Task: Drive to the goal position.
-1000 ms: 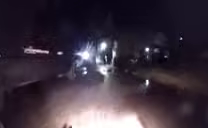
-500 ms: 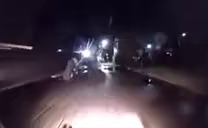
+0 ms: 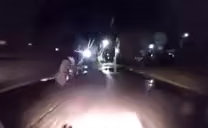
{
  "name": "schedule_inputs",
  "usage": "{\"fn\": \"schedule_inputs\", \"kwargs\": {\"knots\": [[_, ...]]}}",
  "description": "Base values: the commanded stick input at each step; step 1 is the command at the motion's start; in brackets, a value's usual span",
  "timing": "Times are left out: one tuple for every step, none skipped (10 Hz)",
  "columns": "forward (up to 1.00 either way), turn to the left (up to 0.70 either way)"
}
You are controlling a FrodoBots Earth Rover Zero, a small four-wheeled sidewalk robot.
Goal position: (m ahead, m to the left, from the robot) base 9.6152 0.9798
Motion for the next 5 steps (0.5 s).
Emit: {"fn": "schedule_inputs", "kwargs": {"knots": [[1.0, 0.0], [1.0, 0.0], [1.0, 0.0], [1.0, 0.0], [1.0, 0.0]]}}
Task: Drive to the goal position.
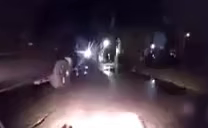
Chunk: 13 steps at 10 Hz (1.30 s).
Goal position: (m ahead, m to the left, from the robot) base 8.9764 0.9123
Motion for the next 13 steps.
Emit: {"fn": "schedule_inputs", "kwargs": {"knots": [[1.0, 0.0], [1.0, 0.0], [1.0, 0.0], [1.0, 0.0], [1.0, 0.0], [1.0, 0.0], [1.0, 0.0], [1.0, 0.0], [1.0, 0.0], [1.0, 0.0], [1.0, 0.0], [1.0, 0.0], [1.0, 0.0]]}}
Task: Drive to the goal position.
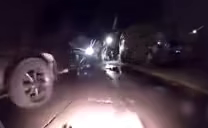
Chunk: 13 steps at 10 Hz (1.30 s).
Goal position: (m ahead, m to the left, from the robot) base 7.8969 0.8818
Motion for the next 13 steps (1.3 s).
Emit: {"fn": "schedule_inputs", "kwargs": {"knots": [[1.0, 0.0], [1.0, 0.0], [1.0, 0.0], [1.0, 0.0], [1.0, 0.0], [1.0, 0.0], [1.0, 0.0], [1.0, 0.0], [1.0, -0.11], [1.0, -0.23], [1.0, -0.27], [1.0, -0.27], [1.0, -0.25]]}}
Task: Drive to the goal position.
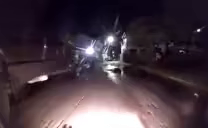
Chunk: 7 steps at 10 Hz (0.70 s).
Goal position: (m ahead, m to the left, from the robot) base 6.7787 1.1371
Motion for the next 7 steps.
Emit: {"fn": "schedule_inputs", "kwargs": {"knots": [[1.0, -0.06], [1.0, 0.0], [1.0, 0.0], [1.0, 0.0], [1.0, 0.0], [1.0, 0.0], [1.0, 0.0]]}}
